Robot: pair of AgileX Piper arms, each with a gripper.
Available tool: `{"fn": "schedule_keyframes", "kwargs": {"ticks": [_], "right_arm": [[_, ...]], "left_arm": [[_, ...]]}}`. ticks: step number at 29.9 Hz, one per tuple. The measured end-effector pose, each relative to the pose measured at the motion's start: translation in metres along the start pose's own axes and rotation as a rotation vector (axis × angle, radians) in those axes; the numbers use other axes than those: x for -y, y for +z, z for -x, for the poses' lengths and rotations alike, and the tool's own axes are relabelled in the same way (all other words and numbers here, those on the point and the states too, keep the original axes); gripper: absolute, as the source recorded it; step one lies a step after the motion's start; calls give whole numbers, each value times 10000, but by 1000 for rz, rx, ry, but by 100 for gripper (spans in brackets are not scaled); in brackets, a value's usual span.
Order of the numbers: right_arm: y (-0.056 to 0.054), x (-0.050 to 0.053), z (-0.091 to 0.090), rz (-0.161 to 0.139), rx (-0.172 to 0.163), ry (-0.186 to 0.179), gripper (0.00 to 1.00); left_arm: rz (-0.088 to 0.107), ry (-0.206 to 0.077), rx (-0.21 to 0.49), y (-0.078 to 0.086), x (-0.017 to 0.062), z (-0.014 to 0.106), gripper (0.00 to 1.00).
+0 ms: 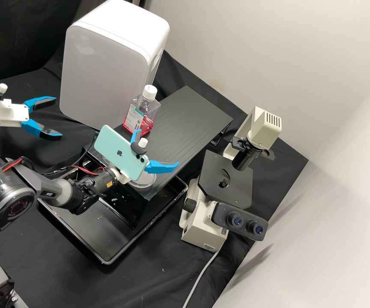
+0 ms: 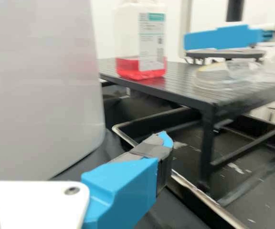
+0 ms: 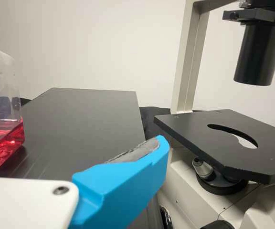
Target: Place the lid on the petri dish
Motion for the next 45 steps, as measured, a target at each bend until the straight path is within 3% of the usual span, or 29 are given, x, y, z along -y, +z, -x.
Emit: {"fn": "schedule_keyframes", "kwargs": {"ticks": [7,15,20,25,27,38,45], "right_arm": [[0,0,0,0,0,0,100],[0,0,0,0,0,0,100],[0,0,0,0,0,0,100],[0,0,0,0,0,0,100],[0,0,0,0,0,0,100],[0,0,0,0,0,0,100],[0,0,0,0,0,0,100]], "left_arm": [[-44,-61,37,108,171,-41,100],[-56,-90,65,182,281,-128,100],[-56,-103,69,190,324,-154,100],[-28,-106,75,197,325,-153,100],[-27,-108,83,204,327,-153,100],[-52,-144,161,305,387,-98,100],[-58,-168,182,340,431,-47,100]]}}
